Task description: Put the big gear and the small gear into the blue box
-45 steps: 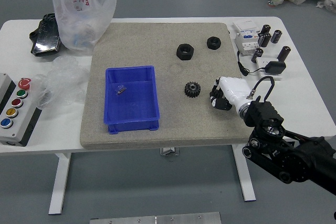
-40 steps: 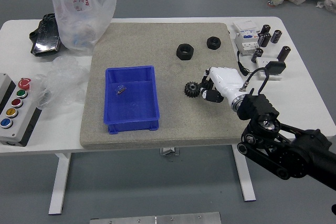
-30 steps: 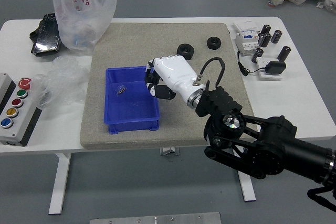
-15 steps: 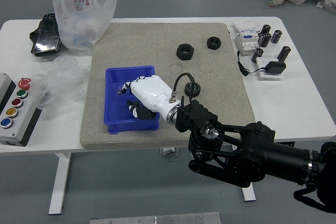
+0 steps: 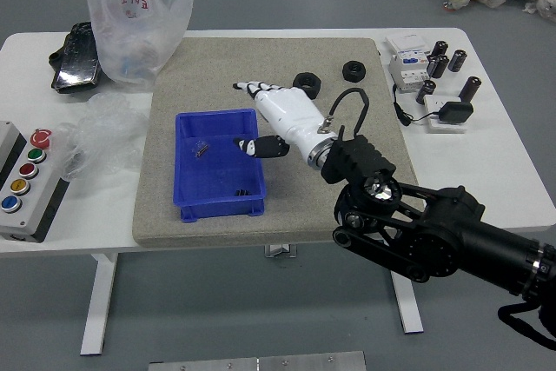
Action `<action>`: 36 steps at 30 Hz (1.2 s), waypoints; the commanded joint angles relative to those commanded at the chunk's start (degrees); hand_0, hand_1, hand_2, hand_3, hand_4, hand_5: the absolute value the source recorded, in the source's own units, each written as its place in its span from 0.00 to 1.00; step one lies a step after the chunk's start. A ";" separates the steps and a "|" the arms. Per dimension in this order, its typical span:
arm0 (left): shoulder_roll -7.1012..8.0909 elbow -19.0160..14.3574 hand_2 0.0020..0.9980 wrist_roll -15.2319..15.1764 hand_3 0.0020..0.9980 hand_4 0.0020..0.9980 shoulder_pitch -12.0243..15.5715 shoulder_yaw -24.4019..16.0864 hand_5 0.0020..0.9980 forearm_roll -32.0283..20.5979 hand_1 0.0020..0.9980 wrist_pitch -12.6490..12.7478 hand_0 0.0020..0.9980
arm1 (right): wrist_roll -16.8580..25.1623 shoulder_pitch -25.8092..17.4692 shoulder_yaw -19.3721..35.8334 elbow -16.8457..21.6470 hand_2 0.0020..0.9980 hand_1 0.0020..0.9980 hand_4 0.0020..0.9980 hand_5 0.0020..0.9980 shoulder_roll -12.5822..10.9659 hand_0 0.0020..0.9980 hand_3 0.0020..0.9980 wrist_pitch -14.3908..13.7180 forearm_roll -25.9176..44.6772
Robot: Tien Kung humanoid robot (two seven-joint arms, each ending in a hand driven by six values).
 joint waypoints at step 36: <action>-0.02 0.05 0.53 -0.27 0.70 0.71 -0.21 0.36 0.56 0.02 0.53 -0.16 0.71 | -0.41 0.31 -9.13 -15.57 0.39 0.53 0.30 0.01 -0.27 0.46 0.48 1.27 8.83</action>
